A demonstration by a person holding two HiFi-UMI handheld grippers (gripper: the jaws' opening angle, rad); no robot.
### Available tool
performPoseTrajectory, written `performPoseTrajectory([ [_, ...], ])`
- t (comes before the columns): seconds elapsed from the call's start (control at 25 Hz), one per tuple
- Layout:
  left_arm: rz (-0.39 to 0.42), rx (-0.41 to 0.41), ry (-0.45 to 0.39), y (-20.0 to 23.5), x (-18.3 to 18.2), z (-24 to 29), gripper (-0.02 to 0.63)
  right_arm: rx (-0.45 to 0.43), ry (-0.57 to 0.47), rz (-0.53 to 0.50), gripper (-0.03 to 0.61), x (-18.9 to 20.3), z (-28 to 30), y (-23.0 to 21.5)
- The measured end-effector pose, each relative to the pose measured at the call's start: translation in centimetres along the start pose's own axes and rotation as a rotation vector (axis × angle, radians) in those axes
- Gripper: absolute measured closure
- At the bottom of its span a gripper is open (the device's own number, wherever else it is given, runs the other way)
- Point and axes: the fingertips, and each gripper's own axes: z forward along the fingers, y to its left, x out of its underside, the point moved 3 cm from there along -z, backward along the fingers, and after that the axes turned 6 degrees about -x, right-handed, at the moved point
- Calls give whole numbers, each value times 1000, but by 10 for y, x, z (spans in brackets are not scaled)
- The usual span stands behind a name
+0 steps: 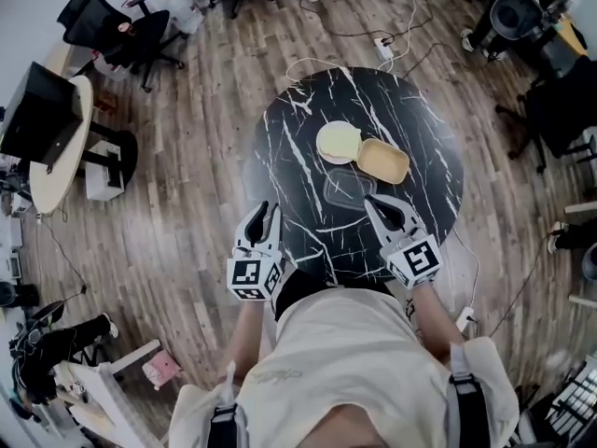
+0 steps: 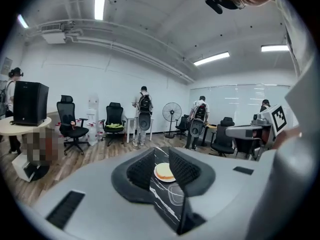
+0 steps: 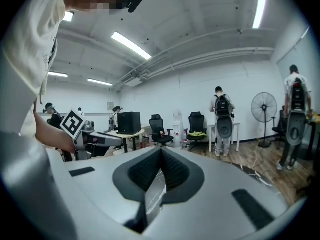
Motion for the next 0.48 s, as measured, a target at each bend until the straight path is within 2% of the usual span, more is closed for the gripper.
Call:
performPoseTrajectory([
  [0.2,9,113,30,12,1,37,509,117,-5,-4,572,-14,9,-4],
  [0.48,21,260,75,6,7,73,509,260,27,19,572,-12,-1,-7],
])
